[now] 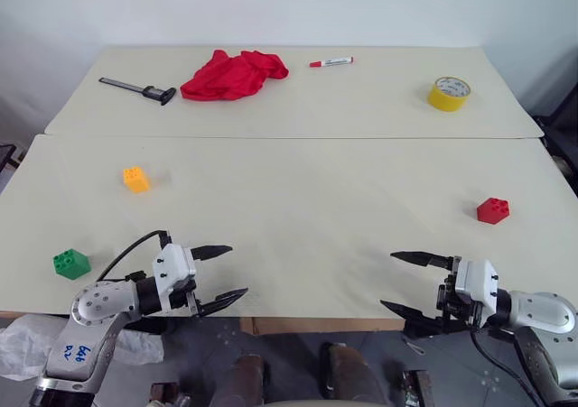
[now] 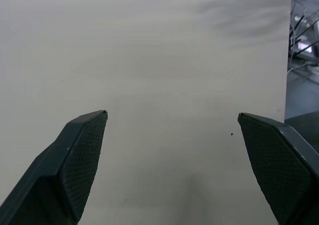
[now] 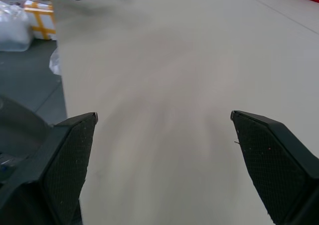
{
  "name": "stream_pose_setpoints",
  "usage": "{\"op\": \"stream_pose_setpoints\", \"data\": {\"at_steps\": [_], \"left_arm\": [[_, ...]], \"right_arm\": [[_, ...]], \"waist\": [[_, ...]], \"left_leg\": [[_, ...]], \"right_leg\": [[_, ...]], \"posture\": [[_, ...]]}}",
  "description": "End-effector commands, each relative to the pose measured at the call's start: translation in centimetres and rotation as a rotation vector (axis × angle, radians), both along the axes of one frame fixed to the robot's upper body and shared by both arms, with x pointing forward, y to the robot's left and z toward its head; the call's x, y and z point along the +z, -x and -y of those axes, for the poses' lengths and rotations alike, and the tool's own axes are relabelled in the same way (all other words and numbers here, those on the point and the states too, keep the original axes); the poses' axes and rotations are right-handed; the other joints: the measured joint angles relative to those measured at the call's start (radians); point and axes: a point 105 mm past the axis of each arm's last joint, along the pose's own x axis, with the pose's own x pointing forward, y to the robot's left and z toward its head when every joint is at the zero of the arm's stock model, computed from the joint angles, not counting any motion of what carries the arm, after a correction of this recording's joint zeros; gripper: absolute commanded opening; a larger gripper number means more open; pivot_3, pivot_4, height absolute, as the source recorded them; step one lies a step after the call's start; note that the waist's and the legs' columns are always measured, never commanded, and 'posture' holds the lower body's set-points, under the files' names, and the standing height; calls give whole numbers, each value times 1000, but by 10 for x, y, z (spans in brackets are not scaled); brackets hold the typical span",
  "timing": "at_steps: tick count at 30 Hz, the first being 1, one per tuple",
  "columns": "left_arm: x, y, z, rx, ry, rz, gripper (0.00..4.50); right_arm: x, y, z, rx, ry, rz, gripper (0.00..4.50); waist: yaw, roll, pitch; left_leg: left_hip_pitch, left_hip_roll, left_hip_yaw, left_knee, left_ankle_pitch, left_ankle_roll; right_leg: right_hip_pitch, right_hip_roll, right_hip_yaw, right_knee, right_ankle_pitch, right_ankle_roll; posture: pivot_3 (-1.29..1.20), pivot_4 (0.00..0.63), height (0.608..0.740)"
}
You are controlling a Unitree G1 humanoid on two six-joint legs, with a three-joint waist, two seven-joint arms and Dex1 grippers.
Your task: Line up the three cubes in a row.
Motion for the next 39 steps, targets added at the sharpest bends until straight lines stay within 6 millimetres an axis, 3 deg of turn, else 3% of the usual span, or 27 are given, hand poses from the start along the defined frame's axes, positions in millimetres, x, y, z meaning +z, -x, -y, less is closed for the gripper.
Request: {"op": "stream_pose_setpoints", "data": {"at_steps": [1,4,6,9,11,17,19,23,25,30,35,39], "left_arm": [[7,-1,-7,42,-5,53,4453],[15,-9,-3,73,60,43,4453],[33,-15,5,80,173,63,4453],[47,-10,31,-49,201,103,4453],[46,-6,41,-110,185,107,4453],[43,-10,56,-201,173,100,4453],[45,-14,57,-202,175,117,4453],[44,-17,58,-211,168,131,4453],[41,-15,60,-217,171,119,4453],[39,-14,65,-227,173,114,4453],[41,-16,59,-172,189,113,4453],[41,-16,57,-165,178,118,4500]], "right_arm": [[14,-6,4,-83,-45,59,4500],[34,-26,28,-369,-206,130,4500],[42,-32,62,-612,-295,195,4500],[36,-18,122,-984,-346,277,4500],[28,-10,136,-1088,-369,274,4500],[0,-16,131,-1164,-275,156,4500],[4,-23,129,-1180,-264,161,4500],[30,-55,136,-1227,-319,209,4500],[30,-71,141,-1220,-285,181,4500],[23,-89,170,-1352,-243,124,4500],[18,-102,175,-1412,-223,86,4500],[15,-105,160,-1351,-237,86,3675]], "waist": [[0,0,0],[0,0,0],[2,0,0],[21,0,-1],[23,2,-2],[-5,4,-2],[-10,4,-2],[-19,5,-2],[-18,5,-2],[4,5,-2],[-6,5,-2],[-6,5,-2]], "left_leg": [[0,0,0,0,0,0],[0,0,0,0,-1,1],[0,1,0,0,-1,1],[-1,0,-1,1,-1,0],[-2,0,-2,0,-1,-1],[0,1,6,-1,-2,0],[2,2,7,-1,-3,2],[3,2,8,0,-3,4],[3,2,8,0,-3,4],[0,2,6,0,-2,1],[-1,1,9,0,-2,4],[-1,2,9,0,-3,3]], "right_leg": [[0,0,0,0,0,0],[0,0,1,0,0,0],[0,0,1,1,0,0],[-1,0,1,1,0,0],[-1,0,0,-1,0,0],[-2,3,0,1,0,0],[-2,3,1,2,0,0],[-2,4,2,4,0,0],[-3,4,1,4,0,0],[-3,4,1,1,0,-1],[-4,3,1,0,0,0],[-5,4,1,0,0,0]], "posture": [[0,150,740],[0,150,740],[0,150,740],[0,150,740],[0,150,740],[0,150,740],[0,150,740],[0,150,740],[0,150,740],[0,150,740],[0,150,740],[0,150,740]]}}
